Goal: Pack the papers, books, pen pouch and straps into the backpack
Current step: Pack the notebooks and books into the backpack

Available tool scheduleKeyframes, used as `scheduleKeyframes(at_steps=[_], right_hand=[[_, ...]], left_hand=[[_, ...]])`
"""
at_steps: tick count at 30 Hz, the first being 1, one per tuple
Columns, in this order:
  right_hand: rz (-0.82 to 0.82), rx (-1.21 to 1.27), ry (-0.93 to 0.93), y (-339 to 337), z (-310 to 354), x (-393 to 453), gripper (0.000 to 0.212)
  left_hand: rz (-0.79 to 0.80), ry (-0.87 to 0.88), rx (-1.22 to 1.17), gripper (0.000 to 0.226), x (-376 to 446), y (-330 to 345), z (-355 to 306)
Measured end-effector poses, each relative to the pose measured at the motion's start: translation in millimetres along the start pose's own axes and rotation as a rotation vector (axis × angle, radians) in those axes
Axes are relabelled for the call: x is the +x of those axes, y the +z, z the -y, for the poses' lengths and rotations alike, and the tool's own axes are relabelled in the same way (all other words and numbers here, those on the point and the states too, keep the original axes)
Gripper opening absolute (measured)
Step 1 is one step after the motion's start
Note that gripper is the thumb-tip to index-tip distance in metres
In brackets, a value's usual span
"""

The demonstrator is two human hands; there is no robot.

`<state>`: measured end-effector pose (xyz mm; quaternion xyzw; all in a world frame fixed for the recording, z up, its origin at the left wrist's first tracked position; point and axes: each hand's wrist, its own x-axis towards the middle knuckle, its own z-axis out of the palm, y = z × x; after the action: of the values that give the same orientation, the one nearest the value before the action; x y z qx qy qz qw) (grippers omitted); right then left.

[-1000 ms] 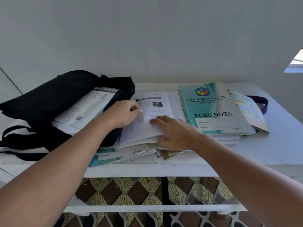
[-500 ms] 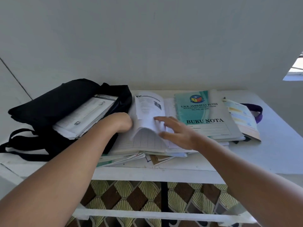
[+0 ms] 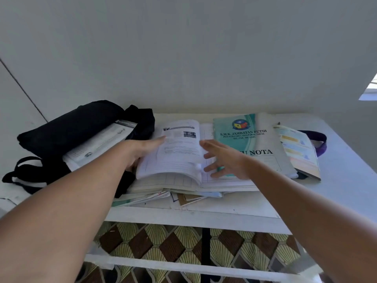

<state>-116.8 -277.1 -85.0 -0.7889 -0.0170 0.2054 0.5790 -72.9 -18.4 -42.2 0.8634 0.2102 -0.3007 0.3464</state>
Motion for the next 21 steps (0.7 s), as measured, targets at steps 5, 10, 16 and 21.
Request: scheduleKeyframes(at_steps=[5,10,16,21], right_hand=[[-0.158,0.213,0.050,-7.1,0.4,15.0,0.055],[-0.226,0.346,0.163,-10.6,-10.6,28.7,0.058],[-0.178,0.430,0.243,-21.0,-9.2,36.3,0.072],[-0.141,0.404,0.260,-24.4,-7.6,39.5,0.080]], left_hand=[[-0.007,0.061,0.104,0.093,-2.7,21.6,-9.9],[-0.219,0.076,0.041,0.132,18.8,25.6,1.5],[-0.247,0.084,0.007,0.141,20.6,24.4,3.1],[-0.099,0.129,-0.169,0.119,16.9,18.1,-2.8]])
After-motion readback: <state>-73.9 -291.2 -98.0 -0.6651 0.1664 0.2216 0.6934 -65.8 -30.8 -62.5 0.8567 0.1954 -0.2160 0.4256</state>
